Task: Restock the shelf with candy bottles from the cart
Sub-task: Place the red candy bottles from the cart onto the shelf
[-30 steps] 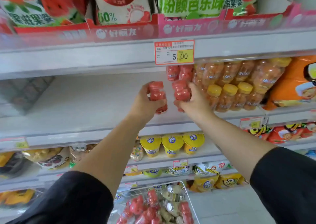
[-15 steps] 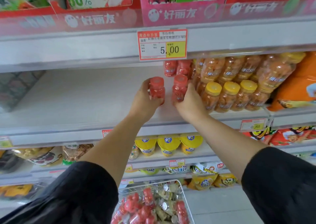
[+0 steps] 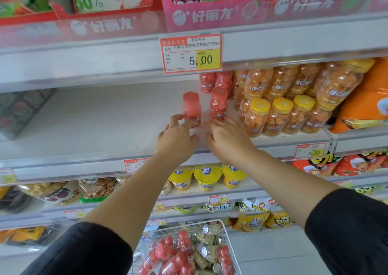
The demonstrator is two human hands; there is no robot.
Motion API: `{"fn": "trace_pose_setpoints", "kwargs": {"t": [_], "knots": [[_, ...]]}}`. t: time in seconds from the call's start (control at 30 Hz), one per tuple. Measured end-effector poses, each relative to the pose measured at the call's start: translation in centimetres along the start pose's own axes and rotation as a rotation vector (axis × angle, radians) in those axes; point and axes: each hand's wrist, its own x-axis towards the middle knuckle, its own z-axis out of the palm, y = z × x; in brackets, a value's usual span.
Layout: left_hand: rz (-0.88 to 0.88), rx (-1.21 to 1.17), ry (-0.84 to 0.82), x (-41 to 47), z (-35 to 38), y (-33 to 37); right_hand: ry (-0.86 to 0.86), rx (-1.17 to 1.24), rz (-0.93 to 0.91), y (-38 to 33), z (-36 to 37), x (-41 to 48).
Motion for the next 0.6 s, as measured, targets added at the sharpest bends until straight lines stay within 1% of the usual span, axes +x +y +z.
{"fn": "trace_pose_setpoints", "kwargs": {"t": [0.17, 0.43, 0.6], "knots": [[0.015, 0.025, -0.047, 2.8, 0.1, 1.0, -0.075, 0.014, 0.057, 0.2, -0.3, 1.4], [0.081, 0.034, -0.077, 7.2, 0.9, 1.9, -0.066, 0.030, 0.075, 0.6, 0.2, 2.1], [0.111, 0.018, -0.070, 8.4, 1.3, 1.9, -0.113, 0.061, 0.074, 0.6, 0.0, 2.4]]}}
